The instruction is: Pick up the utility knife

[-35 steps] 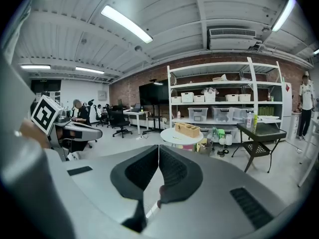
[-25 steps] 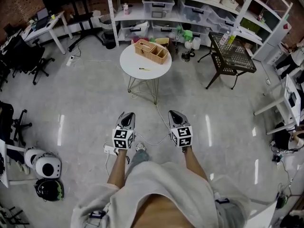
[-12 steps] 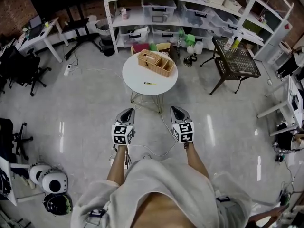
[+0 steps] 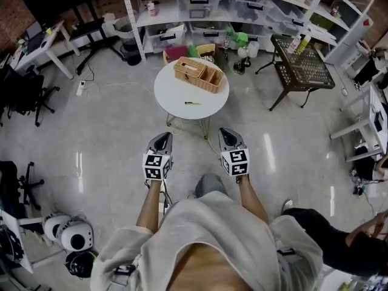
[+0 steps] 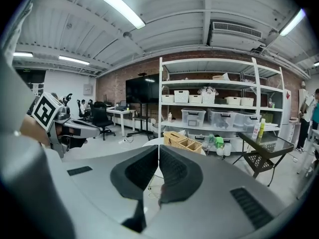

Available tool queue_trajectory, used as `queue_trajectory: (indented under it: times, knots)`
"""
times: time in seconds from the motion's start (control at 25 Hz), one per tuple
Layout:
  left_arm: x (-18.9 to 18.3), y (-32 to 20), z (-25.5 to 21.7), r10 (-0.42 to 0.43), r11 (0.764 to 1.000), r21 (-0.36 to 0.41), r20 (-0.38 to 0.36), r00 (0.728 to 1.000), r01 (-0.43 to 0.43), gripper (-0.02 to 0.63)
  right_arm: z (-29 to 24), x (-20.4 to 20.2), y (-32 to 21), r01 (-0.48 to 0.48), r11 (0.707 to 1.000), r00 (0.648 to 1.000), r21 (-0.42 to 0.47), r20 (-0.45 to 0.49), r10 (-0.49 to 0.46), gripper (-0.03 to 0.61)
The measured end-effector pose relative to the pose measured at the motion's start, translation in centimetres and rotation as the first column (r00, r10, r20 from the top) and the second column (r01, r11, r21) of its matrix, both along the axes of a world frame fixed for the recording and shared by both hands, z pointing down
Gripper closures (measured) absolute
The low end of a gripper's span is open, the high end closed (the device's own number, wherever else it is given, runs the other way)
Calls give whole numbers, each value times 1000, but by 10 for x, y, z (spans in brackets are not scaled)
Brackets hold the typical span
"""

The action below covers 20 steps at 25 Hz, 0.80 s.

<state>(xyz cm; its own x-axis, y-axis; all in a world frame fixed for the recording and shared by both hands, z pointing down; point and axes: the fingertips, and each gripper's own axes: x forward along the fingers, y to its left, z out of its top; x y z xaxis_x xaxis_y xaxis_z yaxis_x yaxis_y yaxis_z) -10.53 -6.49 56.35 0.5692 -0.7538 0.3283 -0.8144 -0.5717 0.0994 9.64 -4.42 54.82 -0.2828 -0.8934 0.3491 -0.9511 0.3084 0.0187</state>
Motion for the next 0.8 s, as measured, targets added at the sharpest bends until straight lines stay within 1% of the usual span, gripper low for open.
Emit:
queue_trajectory:
  times: [0.16,0.36,0.8]
  knots:
    - [-1,-13,8,5,1000,-13,2,1000,-5,591,7,0,-12,-6,1000,1000,-10,1,6,546]
    - [2,-39,10,-3,1000,-21,3,1000,3,591,11,1,-39,2,1000,1000,-19,4,-2,546]
    - [11,-128,10,-54,998,-34,11,998,54,591,14,8,-136,57,998,998,-26,22,-56,546]
